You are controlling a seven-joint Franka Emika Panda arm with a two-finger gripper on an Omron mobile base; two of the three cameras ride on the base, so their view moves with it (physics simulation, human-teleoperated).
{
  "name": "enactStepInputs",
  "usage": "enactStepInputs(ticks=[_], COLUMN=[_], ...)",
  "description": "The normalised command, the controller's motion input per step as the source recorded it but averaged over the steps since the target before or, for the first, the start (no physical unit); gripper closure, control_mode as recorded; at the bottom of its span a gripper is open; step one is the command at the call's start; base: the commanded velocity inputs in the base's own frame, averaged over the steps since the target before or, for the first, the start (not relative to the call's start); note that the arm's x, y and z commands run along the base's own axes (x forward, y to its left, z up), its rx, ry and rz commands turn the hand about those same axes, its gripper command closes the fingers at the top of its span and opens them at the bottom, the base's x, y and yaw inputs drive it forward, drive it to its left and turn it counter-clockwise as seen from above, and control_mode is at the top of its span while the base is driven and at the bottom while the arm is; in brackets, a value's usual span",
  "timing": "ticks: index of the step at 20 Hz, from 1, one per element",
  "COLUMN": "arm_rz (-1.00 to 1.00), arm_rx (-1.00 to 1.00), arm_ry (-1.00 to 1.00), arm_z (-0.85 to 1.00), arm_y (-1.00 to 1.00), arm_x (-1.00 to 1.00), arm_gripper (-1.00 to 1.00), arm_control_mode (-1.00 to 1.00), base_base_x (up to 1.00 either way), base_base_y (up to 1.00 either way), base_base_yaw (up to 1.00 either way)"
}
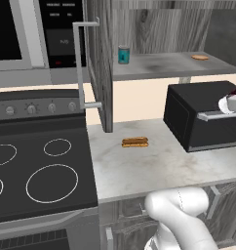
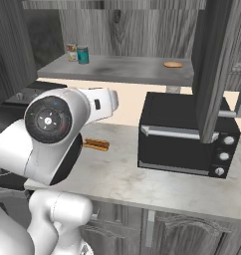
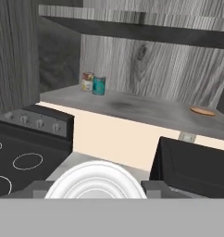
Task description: Pick the cans from the counter and place them in their designated side in the cabinet.
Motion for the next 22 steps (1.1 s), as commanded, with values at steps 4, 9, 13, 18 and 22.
enactStepInputs(ticks=[4, 9, 13, 18, 22], arm_rz=[0.0, 0.0, 0.0, 0.0, 0.0], arm_rx=[0.0, 0.0, 0.0, 0.0, 0.0], arm_ry=[-0.04, -0.01, 0.07, 0.03, 0.0], arm_z=[0.23, 0.16, 0.05, 0.13, 0.21], arm_y=[0.08, 0.05, 0.08, 0.17, 0.09], arm_x=[0.0, 0.0, 0.0, 0.01, 0.0], arm_gripper=[1.0, 1.0, 1.0, 1.0, 1.0], arm_control_mode=[-1.0, -1.0, -1.0, -1.0, -1.0], base_base_x=[0.0, 0.0, 0.0, 0.0, 0.0], base_base_y=[0.0, 0.0, 0.0, 0.0, 0.0], base_base_yaw=[0.0, 0.0, 0.0, 0.0, 0.0])
